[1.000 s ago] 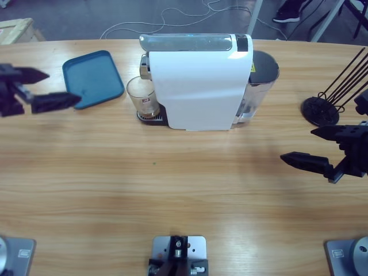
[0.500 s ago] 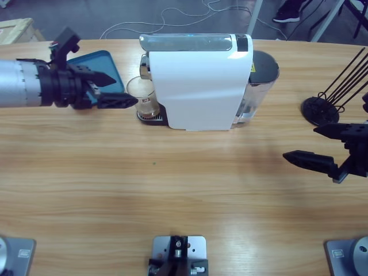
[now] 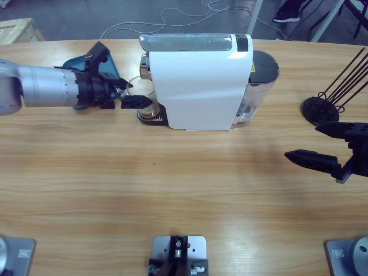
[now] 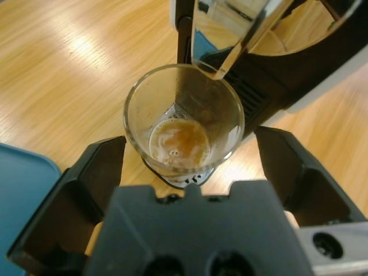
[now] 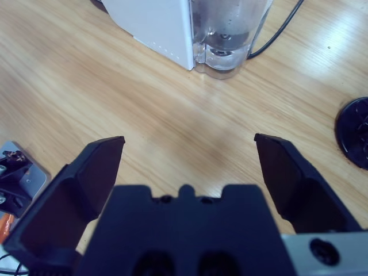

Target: Pour coffee

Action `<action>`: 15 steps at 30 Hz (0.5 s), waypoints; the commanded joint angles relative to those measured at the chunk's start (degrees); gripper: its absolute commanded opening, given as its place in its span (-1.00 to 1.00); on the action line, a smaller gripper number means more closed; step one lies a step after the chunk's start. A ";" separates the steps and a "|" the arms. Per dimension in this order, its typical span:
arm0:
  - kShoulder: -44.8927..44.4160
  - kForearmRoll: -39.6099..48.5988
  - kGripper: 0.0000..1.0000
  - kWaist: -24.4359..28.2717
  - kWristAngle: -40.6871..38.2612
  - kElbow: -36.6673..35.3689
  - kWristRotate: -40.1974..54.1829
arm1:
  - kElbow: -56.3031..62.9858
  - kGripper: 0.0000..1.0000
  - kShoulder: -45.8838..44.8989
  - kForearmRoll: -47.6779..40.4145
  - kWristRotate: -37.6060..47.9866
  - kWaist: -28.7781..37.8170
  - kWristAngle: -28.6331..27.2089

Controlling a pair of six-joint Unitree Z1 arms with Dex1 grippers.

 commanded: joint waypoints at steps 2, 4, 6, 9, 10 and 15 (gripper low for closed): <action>6.65 -4.66 0.87 0.37 -1.25 0.93 -0.33 | 1.64 1.00 -0.78 -0.59 -0.75 0.43 0.90; 7.30 -5.47 0.87 0.37 -1.23 0.83 -0.56 | 1.64 1.00 -0.78 -0.59 -0.75 0.43 0.90; 7.76 -5.52 0.87 0.37 -1.23 0.34 -0.73 | 1.64 1.00 -0.78 -0.59 -0.75 0.43 0.90; 7.97 -5.52 0.62 0.37 -1.46 -0.16 -0.96 | 1.64 1.00 -0.69 -0.64 -0.75 0.45 0.90; 8.05 -5.52 0.36 0.37 -1.60 -0.16 -0.96 | 1.64 1.00 -0.69 -0.61 -0.75 0.43 0.90; 8.07 -5.89 -0.30 0.37 -2.03 -0.12 -0.96 | 1.64 1.00 -0.69 -0.68 -0.82 0.40 0.90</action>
